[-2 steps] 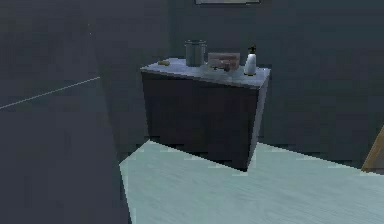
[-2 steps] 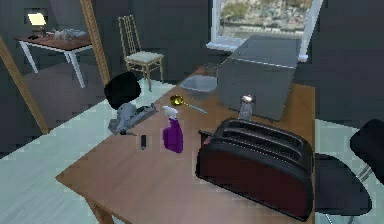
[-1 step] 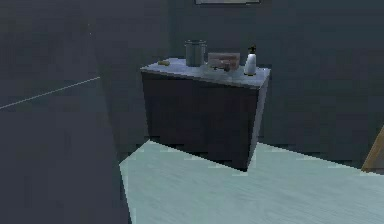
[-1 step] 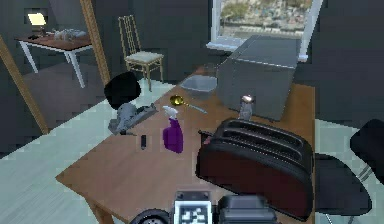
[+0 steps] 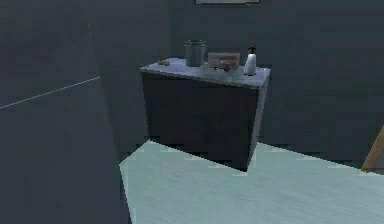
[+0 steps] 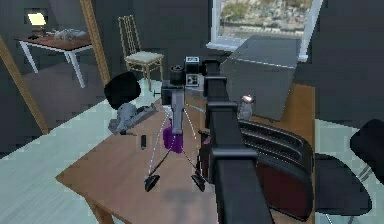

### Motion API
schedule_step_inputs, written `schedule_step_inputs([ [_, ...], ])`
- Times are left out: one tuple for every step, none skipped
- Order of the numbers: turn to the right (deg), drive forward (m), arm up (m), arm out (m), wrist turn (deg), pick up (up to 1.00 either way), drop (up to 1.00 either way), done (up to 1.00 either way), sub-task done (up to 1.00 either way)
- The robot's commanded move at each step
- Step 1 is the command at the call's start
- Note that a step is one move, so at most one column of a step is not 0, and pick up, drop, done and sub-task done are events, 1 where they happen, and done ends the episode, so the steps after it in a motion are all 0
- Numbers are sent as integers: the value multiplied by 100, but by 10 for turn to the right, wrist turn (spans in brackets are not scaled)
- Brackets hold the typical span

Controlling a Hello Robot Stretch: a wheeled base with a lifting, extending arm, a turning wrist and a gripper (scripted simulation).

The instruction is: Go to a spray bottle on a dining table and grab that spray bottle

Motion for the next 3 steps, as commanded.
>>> schedule_step_inputs([
  [0,0,0,0,450,0,0,0,0],
  [0,0,0,0,450,0,0,0,0],
  [0,0,0,0,450,0,0,0,0],
])
